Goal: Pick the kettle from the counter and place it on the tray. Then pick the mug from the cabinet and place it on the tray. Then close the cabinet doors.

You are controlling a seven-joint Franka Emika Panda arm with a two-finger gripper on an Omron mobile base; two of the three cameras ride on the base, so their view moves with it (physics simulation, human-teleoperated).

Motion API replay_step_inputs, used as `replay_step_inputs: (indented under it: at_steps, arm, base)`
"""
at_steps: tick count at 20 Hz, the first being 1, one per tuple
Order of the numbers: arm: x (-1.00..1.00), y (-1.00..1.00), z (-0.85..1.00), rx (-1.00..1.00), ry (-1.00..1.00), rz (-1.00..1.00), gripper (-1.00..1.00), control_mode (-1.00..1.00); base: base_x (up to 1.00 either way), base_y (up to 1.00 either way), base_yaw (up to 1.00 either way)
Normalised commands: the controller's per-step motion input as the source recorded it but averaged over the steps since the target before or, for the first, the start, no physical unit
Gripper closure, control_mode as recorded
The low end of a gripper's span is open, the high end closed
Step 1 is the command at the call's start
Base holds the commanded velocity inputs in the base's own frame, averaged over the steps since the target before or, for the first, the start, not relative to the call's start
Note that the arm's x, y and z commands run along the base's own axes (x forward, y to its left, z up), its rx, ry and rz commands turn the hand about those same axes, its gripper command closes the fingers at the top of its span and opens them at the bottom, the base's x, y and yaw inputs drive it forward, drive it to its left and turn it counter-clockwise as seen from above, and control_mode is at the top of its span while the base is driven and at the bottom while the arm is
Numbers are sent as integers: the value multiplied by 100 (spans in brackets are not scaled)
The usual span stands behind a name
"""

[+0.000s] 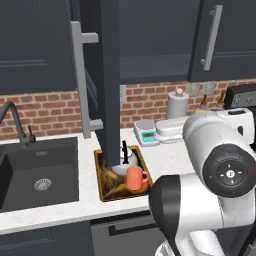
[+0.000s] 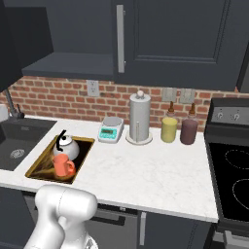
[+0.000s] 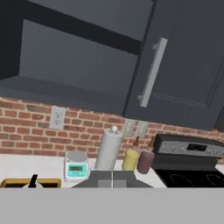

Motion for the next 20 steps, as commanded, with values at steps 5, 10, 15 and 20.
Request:
replay_step_inputs:
  at_steps: [5, 10, 15, 20]
  arm:
    - [-43, 45, 0, -15, -2, 0, 100, -100]
    - [-19, 66, 0, -14, 0, -1, 100, -100]
    - [-18, 48, 0, -11, -3, -4, 100, -100]
    - [-18, 51, 0, -13, -8, -5, 100, -100]
  base:
    - [0, 0, 0]
    - [0, 0, 0]
    - [0, 0, 0]
    - [0, 0, 0]
